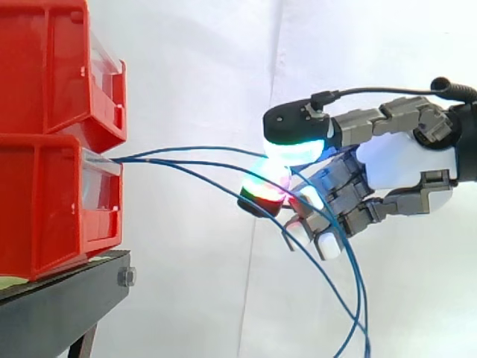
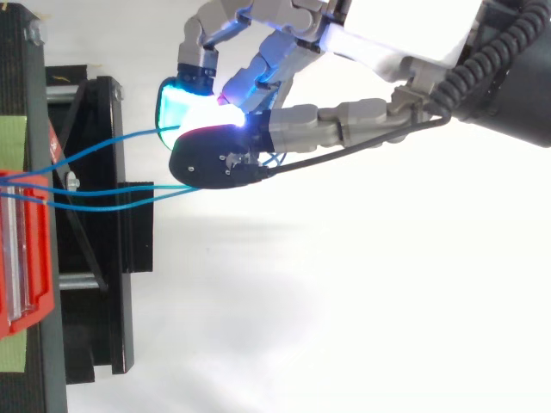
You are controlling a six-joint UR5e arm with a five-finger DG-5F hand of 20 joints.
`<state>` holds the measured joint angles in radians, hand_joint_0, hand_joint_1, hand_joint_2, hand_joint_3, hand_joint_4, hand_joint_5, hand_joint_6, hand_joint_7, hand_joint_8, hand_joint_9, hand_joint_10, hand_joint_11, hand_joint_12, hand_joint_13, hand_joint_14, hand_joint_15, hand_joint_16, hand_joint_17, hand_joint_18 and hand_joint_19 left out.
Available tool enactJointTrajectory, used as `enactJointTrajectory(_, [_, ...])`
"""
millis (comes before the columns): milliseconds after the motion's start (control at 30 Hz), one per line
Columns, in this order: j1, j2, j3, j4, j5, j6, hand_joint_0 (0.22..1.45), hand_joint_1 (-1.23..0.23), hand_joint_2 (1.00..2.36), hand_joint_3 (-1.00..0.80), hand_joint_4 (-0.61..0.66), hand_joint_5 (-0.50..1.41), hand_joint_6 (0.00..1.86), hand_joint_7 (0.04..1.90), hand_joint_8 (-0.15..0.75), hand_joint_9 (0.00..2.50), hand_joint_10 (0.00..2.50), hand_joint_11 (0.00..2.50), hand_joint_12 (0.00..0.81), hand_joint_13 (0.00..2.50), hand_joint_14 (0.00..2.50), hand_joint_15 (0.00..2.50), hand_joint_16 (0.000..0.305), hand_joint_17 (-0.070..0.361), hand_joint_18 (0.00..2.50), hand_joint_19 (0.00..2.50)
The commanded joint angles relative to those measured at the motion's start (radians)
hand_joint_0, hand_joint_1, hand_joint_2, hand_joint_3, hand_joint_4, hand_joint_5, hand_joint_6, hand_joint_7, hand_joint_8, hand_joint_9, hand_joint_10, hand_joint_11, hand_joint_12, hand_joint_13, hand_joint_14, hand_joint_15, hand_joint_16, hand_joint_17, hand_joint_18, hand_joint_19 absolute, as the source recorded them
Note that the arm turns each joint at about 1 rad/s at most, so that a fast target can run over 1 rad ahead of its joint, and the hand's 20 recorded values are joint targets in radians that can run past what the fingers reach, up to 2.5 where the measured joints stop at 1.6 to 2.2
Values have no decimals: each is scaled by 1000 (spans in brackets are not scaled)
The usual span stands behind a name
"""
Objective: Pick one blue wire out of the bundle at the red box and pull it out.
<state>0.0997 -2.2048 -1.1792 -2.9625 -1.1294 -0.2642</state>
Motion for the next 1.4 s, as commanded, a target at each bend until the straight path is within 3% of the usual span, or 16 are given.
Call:
enactJointTrajectory(0, [2, 19, 1, -35, 0, 0, 638, -764, 1003, 120, -23, -110, 956, 1179, 416, 1138, 11, 1007, 491, 979, 16, 618, 67, 150, 959, 578])
enactJointTrajectory(67, [5, 31, 1, -95, 0, -1, 638, -768, 1010, 133, -37, -104, 952, 1194, 429, 1162, 11, 1000, 501, 982, 17, 615, 68, 152, 958, 575])
enactJointTrajectory(267, [6, 51, 0, -170, 0, 2, 618, -767, 1086, 115, -28, -101, 948, 1207, 430, 1185, 11, 982, 509, 978, 17, 617, 69, 154, 944, 567])
enactJointTrajectory(433, [2, 93, 0, -259, 10, 17, 613, -767, 1102, 111, -21, -99, 947, 1210, 435, 1187, 10, 986, 511, 965, 15, 617, 69, 155, 925, 561])
enactJointTrajectory(667, [-2, 109, 0, -279, 2, 59, 606, -766, 1125, 102, -22, -98, 946, 1216, 435, 1178, 11, 993, 525, 923, 14, 610, 70, 157, 876, 535])
enactJointTrajectory(1367, [0, 109, 0, -276, 3, 48, 603, -764, 1130, 95, -20, -99, 945, 1212, 430, 1083, 10, 925, 519, 892, 15, 590, 69, 156, 829, 519])
